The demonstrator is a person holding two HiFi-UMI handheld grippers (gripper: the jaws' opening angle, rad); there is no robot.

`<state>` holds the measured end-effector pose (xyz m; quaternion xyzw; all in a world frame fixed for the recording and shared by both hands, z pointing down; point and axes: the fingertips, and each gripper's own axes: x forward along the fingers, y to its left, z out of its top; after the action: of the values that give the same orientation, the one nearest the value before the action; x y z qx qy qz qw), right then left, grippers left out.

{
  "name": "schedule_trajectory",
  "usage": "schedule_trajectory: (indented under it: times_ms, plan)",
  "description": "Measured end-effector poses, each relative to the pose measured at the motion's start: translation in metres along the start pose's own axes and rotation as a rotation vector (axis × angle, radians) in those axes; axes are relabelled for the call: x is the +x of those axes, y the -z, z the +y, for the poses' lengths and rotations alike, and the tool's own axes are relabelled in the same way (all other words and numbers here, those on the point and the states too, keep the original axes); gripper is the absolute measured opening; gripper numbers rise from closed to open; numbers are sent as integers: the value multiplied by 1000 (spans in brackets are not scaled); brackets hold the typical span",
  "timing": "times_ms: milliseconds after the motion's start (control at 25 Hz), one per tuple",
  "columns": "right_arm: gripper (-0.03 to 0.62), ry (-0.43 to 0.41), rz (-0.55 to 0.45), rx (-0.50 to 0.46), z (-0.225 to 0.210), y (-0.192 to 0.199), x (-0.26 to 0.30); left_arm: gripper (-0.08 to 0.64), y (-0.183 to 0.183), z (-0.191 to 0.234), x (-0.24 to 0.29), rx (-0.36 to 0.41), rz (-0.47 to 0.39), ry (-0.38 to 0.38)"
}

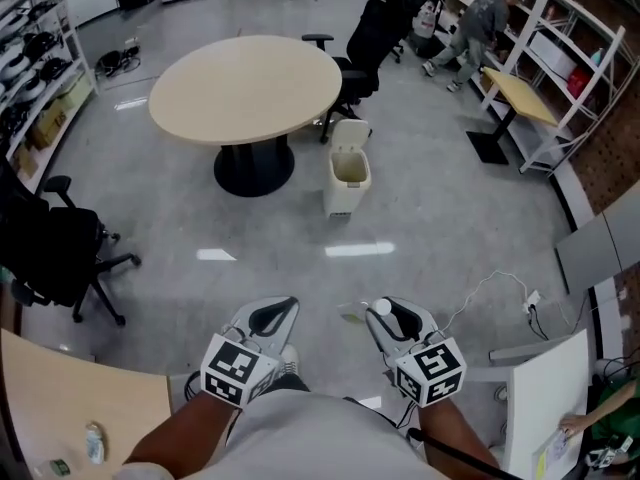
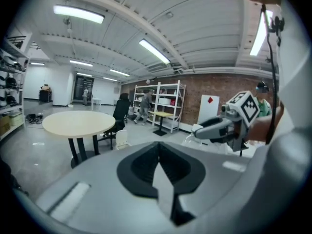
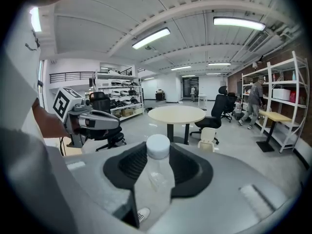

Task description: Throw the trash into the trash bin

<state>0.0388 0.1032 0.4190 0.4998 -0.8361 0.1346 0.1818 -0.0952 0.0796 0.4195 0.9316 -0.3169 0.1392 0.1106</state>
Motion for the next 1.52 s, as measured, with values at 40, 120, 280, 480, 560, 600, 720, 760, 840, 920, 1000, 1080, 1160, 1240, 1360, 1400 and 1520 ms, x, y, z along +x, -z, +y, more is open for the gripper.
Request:
schedule_trajectory:
  times_ms: [40,120,280,480,560,600,720,760,840,920,1000,1080,1160,1240,1360,1400,1520]
  plan:
    - [143,9,1,2,-3,-4,7,9,-3,6,5,9,0,15]
    - [143,28,3,4,-9,-11,21,9,-8,19,15,21,-4,39]
    - [143,76,-7,6,-21,-29,45,9,-20,45,33,40,-12,85]
    - [143,115,-6,15,-36,-46,60,9,-39,71,52,30,-25,97]
    - [143,128,-6,16,-40,-50,64,9,-40,79,57,17,-27,99]
    - [143,134,-8,19,-42,-52,66,9,-39,82,61,10,-23,100]
    - [143,142,-13,23,-48,-58,73,9,-36,87,71,-4,-4,107]
    - [143,143,-13,24,-51,-58,74,9,-36,87,74,-6,0,109]
    - [143,147,-15,30,-61,-57,77,9,-38,86,82,-4,1,111]
    - [143,150,-17,40,-74,-57,82,9,-43,89,91,-1,-1,106]
    - [143,145,-20,47,-86,-59,89,9,-48,93,101,-1,-1,95]
    - [143,135,-25,46,-97,-63,96,9,-53,97,111,3,0,85]
    - [143,125,-33,43,-112,-67,102,9,-58,101,125,7,4,73]
    - [143,115,-38,41,-128,-70,110,9,-63,106,141,8,9,58]
    - [143,98,-40,42,-155,-72,120,9,-73,111,167,7,9,31]
    - [143,92,-41,42,-165,-72,122,9,-76,112,175,7,9,21]
    - [143,74,-48,35,-197,-75,128,9,-84,113,204,0,13,-6]
